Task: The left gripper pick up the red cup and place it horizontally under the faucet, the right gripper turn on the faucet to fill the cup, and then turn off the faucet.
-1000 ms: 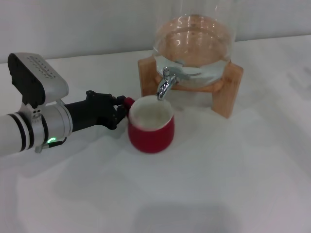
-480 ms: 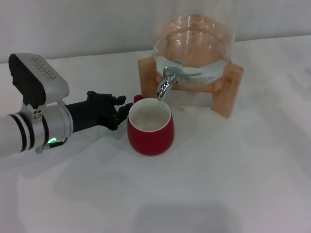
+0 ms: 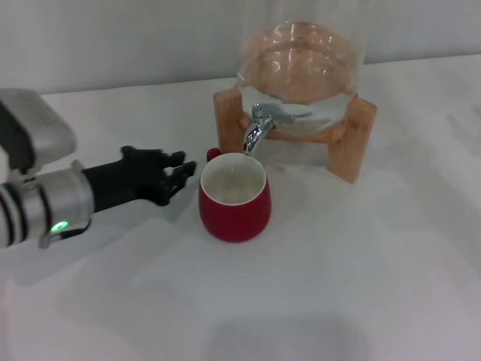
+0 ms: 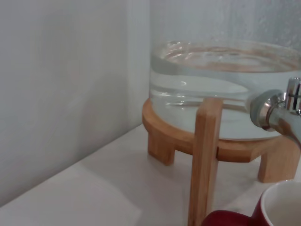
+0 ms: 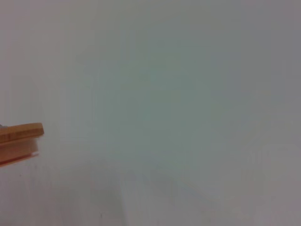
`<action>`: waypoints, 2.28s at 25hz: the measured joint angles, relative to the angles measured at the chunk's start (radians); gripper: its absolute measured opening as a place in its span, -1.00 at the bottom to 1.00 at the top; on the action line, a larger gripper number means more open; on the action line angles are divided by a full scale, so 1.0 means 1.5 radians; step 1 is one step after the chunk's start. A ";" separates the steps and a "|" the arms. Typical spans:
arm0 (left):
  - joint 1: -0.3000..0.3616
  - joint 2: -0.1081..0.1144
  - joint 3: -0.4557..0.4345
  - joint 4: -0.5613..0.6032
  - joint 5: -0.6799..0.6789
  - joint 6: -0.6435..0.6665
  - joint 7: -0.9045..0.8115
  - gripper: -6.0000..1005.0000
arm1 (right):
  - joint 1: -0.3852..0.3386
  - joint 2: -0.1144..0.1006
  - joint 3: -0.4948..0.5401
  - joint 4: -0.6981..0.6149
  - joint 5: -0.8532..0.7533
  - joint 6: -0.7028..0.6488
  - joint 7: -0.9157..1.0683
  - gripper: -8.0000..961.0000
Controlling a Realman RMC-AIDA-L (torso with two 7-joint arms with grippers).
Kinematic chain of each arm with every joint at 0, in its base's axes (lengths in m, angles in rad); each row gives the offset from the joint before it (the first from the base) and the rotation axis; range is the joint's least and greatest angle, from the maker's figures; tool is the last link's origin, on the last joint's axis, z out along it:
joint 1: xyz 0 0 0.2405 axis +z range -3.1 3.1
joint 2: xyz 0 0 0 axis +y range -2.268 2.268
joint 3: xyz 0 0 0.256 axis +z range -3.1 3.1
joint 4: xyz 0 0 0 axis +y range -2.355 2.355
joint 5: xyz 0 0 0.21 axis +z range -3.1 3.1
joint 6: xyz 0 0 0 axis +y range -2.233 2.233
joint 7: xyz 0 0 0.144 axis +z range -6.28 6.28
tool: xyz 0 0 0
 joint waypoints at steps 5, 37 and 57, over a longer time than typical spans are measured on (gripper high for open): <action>0.062 -0.001 0.063 0.086 -0.030 -0.012 -0.043 -0.52 | 0.001 -0.001 0.000 0.000 0.003 -0.002 0.000 0.32; 0.405 0.008 0.023 0.300 -0.301 -0.113 -0.130 0.33 | -0.032 -0.002 0.010 0.007 0.003 0.025 0.003 0.32; 0.413 0.008 -0.070 0.298 -0.319 -0.163 -0.120 0.33 | -0.006 -0.003 -0.072 0.031 -0.075 0.312 0.096 0.32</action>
